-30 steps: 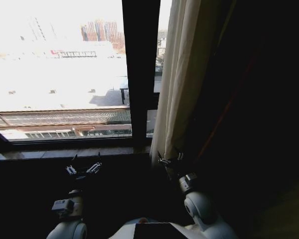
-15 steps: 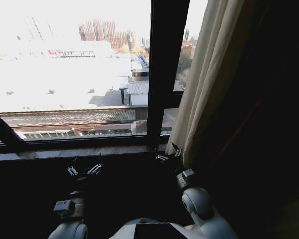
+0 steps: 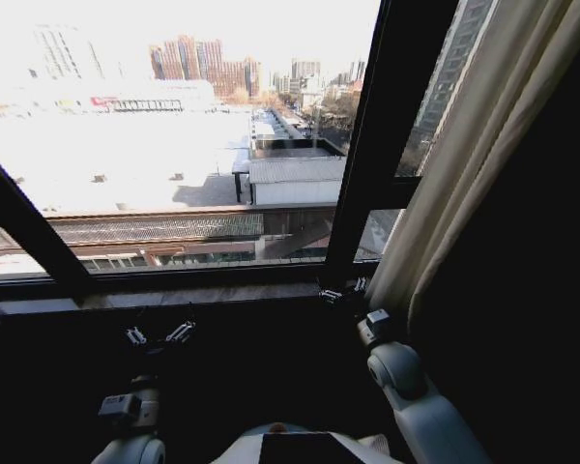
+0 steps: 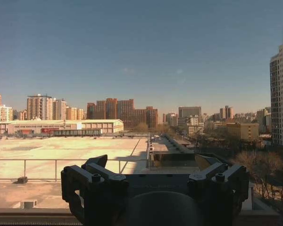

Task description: Open the curtains by pulling them apart, changing their state from closed to fully open.

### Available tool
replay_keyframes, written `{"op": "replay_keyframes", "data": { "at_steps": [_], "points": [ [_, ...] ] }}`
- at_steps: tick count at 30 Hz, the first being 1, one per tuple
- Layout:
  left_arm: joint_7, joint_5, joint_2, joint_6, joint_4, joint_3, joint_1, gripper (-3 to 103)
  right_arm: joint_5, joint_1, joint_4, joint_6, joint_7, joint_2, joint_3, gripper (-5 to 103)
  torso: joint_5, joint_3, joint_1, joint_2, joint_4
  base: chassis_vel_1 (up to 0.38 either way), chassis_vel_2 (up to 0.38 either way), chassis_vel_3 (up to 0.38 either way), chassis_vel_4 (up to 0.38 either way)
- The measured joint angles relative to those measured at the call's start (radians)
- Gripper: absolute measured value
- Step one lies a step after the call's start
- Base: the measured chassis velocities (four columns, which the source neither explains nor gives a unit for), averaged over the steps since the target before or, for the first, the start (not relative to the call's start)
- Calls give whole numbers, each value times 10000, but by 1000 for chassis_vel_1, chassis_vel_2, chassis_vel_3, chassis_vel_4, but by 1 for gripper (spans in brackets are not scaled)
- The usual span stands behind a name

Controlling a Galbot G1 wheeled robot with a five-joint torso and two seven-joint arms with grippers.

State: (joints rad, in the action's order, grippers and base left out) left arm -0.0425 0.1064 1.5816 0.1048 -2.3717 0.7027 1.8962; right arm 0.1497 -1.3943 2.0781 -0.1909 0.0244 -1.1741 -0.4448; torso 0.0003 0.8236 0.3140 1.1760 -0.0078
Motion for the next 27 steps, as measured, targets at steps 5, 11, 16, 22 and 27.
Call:
{"op": "replay_keyframes", "data": {
  "at_steps": [5, 11, 16, 22, 27],
  "points": [
    [-78, -3, -29, 0, -13, -2, -9, 100, 294, -14, -84, 21, 16, 315, -75, 100, 1, 1, 0, 0, 0, 339, 337, -362, -360],
    [-83, 68, -115, 31, -8, 60, 74, 100, 398, 28, -66, 66, 26, 388, -52, 100, -7, -1, -1, 2, 2, 319, 319, -311, -327],
    [-83, 81, -129, 52, 23, 82, 78, 100, 354, 26, -22, 66, 27, 215, 61, 100, 1, -1, -2, 2, 1, 279, 271, -260, -262],
    [-86, 86, -114, 66, 26, 81, 93, 100, 277, 27, 119, 64, 26, 94, 215, 100, 0, 1, -1, 1, 3, 258, 256, -251, -256],
    [-88, 84, -111, 72, 28, 74, 119, 100, 175, -6, 150, 60, 23, -6, 272, 100, -1, 0, 0, 1, 3, 346, 341, -320, -362]
  ]
}}
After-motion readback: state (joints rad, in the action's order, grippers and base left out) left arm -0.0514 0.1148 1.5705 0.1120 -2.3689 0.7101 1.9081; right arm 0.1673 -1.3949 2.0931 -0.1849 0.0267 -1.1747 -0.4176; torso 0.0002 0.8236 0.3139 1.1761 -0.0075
